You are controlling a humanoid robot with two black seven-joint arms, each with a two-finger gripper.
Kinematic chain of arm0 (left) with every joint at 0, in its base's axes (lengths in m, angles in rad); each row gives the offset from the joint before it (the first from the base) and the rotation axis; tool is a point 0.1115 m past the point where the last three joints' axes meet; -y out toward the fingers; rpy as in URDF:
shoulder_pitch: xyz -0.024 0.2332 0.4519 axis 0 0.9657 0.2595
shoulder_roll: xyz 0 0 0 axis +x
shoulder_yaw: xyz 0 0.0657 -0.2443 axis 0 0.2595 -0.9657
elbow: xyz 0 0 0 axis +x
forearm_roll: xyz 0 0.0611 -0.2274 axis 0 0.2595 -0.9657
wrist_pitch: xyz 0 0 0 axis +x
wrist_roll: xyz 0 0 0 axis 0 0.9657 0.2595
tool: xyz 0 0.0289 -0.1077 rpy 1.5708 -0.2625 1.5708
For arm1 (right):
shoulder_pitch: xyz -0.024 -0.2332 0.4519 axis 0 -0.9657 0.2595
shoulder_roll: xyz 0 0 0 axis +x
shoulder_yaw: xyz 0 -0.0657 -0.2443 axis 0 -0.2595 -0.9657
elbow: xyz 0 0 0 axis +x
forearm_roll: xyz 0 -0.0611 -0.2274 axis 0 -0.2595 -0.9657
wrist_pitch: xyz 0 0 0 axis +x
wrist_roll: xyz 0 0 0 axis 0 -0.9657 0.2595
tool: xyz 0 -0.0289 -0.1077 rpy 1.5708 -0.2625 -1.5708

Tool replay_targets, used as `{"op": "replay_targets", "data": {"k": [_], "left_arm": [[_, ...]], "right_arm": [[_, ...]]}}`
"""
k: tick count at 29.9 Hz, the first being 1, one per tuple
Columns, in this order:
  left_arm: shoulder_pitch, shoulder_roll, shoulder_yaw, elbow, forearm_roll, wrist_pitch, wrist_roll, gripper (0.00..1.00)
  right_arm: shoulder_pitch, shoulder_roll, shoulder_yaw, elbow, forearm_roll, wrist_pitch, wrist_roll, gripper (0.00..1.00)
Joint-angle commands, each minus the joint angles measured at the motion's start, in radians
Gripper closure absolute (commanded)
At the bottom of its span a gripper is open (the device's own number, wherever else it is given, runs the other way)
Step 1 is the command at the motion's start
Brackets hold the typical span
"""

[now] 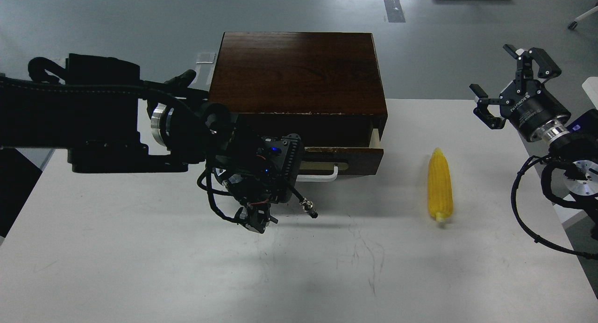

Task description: Put corn in drawer with both arms

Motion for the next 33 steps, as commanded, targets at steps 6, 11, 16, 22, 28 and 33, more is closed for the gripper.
{"op": "replay_targets", "data": {"k": [6, 11, 16, 22, 28, 33], "left_arm": [[0.000, 0.034, -0.003, -0.051, 0.000, 0.000, 0.000, 0.02], [0.000, 0.041, -0.009, -0.065, 0.000, 0.000, 0.000, 0.02], [-0.034, 0.064, -0.046, -0.082, 0.000, 0.000, 0.000, 0.02], [-0.047, 0.112, -0.121, -0.102, -0.032, 0.000, 0.000, 0.02], [-0.092, 0.179, -0.200, -0.109, -0.182, 0.000, 0.000, 0.02], [-0.103, 0.247, -0.293, -0.049, -0.582, 0.000, 0.000, 0.02]], "right_arm": [[0.000, -0.005, 0.002, 0.002, 0.002, 0.000, 0.000, 0.00], [0.000, -0.006, 0.002, 0.002, 0.002, 0.000, 0.000, 0.00], [0.000, -0.006, 0.002, 0.002, 0.002, 0.000, 0.000, 0.00], [0.000, -0.006, 0.002, 0.002, 0.002, 0.000, 0.000, 0.00], [0.000, -0.019, 0.002, 0.002, 0.002, 0.000, 0.000, 0.00], [0.000, -0.022, 0.002, 0.002, 0.002, 0.000, 0.000, 0.00]]}}
